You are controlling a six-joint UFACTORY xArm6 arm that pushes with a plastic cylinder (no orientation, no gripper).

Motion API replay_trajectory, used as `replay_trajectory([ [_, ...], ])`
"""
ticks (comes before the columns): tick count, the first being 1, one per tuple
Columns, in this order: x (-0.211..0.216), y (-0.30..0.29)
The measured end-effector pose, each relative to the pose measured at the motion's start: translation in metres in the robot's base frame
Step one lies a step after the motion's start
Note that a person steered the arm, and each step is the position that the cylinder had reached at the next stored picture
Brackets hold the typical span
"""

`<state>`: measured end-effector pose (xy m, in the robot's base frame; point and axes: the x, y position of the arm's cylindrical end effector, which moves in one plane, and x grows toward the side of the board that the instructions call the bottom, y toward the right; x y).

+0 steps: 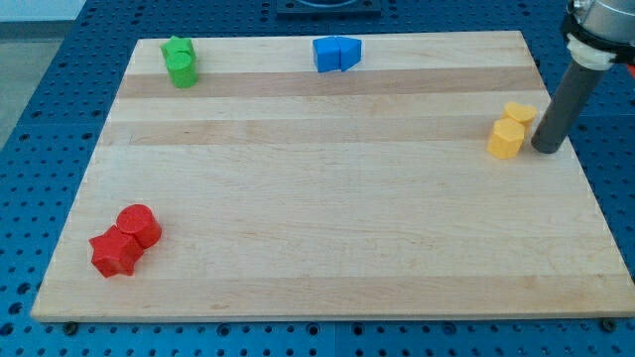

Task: Push yellow heart towards top right

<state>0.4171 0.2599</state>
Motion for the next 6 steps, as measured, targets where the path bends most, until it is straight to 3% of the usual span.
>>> replay_trajectory([
  [4,-0.010,-0.028],
  [6,-0.040,-0.030],
])
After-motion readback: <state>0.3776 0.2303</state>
